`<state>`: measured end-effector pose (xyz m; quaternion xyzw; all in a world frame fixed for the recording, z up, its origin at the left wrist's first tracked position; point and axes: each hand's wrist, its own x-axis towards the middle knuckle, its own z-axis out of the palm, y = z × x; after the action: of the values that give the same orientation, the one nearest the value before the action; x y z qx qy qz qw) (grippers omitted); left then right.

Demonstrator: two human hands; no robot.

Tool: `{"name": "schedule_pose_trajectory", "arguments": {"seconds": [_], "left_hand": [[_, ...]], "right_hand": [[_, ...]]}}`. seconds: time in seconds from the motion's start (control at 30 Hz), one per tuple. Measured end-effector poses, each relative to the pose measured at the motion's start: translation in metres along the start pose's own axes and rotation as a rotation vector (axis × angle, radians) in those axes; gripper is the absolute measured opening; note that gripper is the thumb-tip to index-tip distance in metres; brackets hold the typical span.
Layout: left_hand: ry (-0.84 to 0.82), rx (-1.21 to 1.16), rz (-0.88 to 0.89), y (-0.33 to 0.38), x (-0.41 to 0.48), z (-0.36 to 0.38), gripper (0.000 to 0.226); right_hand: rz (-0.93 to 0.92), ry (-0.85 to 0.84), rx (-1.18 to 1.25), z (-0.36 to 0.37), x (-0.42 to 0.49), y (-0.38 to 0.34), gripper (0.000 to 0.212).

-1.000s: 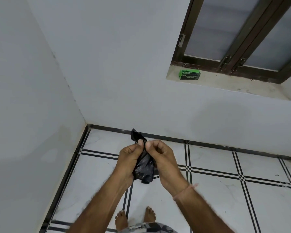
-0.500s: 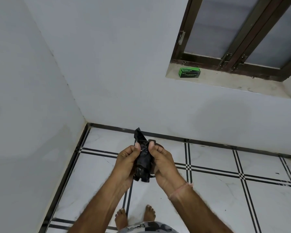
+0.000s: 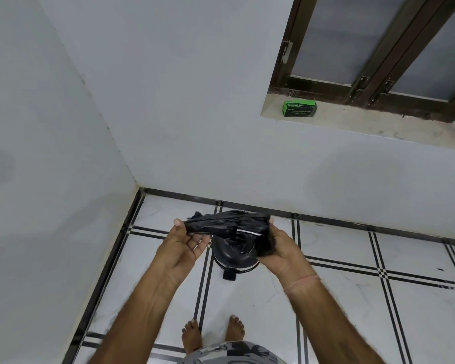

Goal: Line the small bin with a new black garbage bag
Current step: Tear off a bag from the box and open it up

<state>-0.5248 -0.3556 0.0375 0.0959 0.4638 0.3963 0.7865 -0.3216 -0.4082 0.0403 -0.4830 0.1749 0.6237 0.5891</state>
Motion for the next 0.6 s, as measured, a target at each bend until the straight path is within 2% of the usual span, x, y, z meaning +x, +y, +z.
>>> {"name": "schedule_pose_trajectory", "arguments": {"seconds": [0.1,0.13,0.2,0.27,0.33,0.37,0.43,0.5,0.6], "left_hand": [[0.006,-0.074,-0.098,-0.004,0.000,0.007,0.042],[-0.011,-0.061,-0.111,-0.005,-0.001,0.009,0.045],[-0.094,0.033,-0.101,-0.006,-0.001,0.008,0.049],[-0.222,0.260,-0.040,-0.008,-0.001,0.001,0.040],[-0.322,0.566,0.031,-0.009,0.000,-0.006,0.027],[-0.351,0.697,0.053,-0.010,0.001,-0.009,0.028],[-0.330,0.806,0.073,-0.008,0.001,-0.009,0.037],[-0.236,0.695,0.025,0.001,-0.001,-0.003,0.046],[-0.131,0.524,-0.028,0.014,0.006,0.004,0.055]], "right_hand": [[-0.007,0.020,-0.064,0.000,0.004,-0.003,0.028],[-0.007,0.031,-0.098,0.001,0.004,-0.003,0.028],[-0.016,0.019,-0.161,0.001,0.008,-0.004,0.042],[-0.033,-0.005,-0.187,-0.002,0.012,-0.008,0.052],[-0.066,-0.081,-0.249,-0.005,0.014,-0.014,0.048],[-0.081,-0.131,-0.282,-0.007,0.013,-0.016,0.042],[-0.119,-0.225,-0.367,-0.009,0.010,-0.020,0.035],[-0.235,-0.275,-0.575,-0.013,0.010,-0.020,0.038],[-0.358,-0.345,-1.049,-0.018,0.009,-0.018,0.022]]}}
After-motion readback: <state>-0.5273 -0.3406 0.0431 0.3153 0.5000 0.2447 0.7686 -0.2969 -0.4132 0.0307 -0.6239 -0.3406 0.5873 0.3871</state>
